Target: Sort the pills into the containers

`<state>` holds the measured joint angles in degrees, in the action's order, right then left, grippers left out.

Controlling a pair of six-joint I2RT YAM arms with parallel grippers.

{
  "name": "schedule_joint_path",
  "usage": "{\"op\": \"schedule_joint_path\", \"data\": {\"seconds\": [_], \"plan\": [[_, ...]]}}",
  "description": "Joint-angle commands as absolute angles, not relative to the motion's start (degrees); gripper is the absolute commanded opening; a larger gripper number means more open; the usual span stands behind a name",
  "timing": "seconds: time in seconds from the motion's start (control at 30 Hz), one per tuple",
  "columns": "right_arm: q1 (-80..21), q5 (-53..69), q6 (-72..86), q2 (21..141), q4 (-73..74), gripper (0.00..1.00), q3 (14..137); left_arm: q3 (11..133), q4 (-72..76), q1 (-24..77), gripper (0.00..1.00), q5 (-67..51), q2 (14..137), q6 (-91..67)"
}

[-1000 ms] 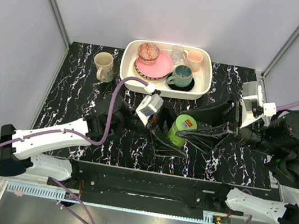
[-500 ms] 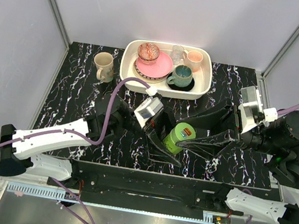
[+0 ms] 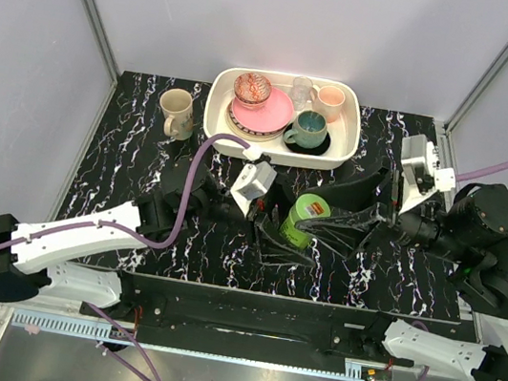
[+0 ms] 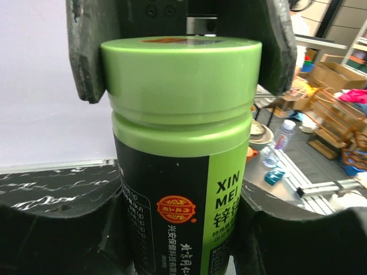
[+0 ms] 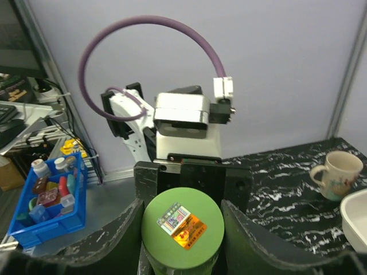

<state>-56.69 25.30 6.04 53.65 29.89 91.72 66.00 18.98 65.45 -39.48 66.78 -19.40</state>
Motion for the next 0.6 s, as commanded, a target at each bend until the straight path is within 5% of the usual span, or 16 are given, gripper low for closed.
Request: {"op": "schedule_joint_path", "data": {"seconds": [0.0,0.57], "plan": [[-56.95,17.86,7.12,55.98,35.42,0.00,92.37,69.87,18.55,65.48,0.00,-28.68,63.99,-13.81],[-56.87,-11.31,13.27,67.14,45.44,0.00,99.49,76.11,7.90,65.48,0.00,10.60,64.33,-7.47]]}}
